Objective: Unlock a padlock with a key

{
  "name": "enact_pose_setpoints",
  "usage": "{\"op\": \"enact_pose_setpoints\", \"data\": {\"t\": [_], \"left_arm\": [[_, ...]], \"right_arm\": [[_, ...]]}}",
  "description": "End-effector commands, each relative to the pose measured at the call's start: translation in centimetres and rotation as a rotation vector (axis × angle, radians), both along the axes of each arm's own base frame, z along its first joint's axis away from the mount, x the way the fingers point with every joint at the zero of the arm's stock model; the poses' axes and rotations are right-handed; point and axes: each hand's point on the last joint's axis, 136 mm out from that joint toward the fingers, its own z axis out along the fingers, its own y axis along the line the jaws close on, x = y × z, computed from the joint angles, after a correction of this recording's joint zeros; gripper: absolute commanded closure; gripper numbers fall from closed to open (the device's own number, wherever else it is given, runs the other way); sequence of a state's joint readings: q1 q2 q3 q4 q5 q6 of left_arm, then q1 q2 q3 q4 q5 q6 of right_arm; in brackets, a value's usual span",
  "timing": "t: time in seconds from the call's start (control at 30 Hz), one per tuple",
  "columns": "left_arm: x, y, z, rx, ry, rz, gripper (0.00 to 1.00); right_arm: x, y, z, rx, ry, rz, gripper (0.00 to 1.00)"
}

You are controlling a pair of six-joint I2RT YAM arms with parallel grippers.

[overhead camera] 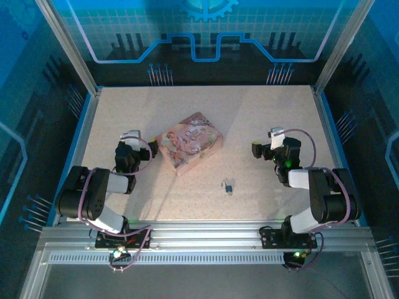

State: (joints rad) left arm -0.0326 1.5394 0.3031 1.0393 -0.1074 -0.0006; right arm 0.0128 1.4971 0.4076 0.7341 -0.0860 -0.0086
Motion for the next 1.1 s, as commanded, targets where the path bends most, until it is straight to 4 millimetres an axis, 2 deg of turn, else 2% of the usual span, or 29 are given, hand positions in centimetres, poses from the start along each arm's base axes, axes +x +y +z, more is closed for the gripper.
{"op": "enact_pose_setpoints", "data": {"t": [0.0, 0.1, 1.07], "left_arm": [[0.1, 1.1, 0.2, -0.023, -0.02, 0.024, 0.01], [0.7, 2.2, -0.1, -0.068, 0.028, 0.06, 0.01], [0.9, 2.1, -0.1, -0.063, 0.026, 0.051, 0.01]], "right_arm": [[0.8, 0.4, 1.1, -0.013, -0.044, 0.013, 0.0], [0.8, 0.3, 1.1, -0.015, -0.042, 0.01, 0.0], [0.8, 0.4, 1.1, -0.032, -0.043, -0.004, 0.0]]}}
